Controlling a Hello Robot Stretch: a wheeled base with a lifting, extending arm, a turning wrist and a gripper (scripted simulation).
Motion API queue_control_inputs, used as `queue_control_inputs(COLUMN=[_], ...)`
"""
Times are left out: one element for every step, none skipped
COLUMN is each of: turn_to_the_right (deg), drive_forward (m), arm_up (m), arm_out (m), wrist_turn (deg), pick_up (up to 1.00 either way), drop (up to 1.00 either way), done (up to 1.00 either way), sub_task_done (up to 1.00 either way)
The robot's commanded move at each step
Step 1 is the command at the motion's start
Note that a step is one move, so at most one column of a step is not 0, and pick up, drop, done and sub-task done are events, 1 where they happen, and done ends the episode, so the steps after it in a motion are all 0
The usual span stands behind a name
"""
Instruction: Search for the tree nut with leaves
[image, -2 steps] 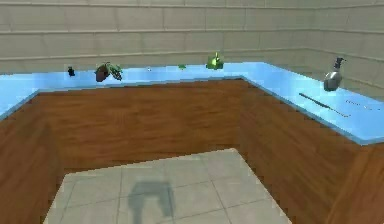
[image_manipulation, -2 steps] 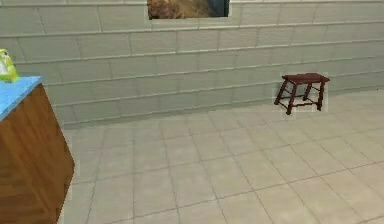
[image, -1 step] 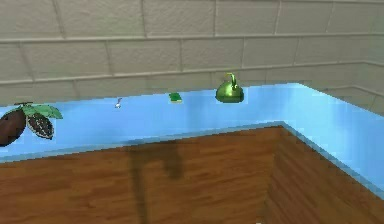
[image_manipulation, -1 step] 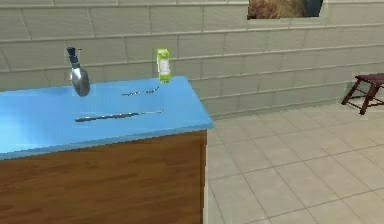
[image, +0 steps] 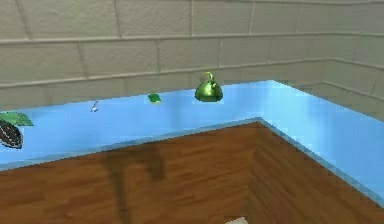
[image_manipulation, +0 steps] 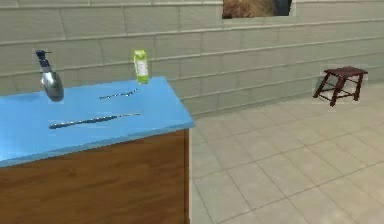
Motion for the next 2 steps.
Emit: queue_control_inputs(turn_to_the_right=[0.0, -45.0], drive_forward=[0.35, 0.0], arm_up=[0.0, 0.0], arm_out=[0.0, 0.0], wrist_turn=[0.0, 0.0], pick_up=[0.0, 0.0], drop=[0.0, 0.0], done=[0.0, 0.0], sub_task_done=[0.0, 0.0])
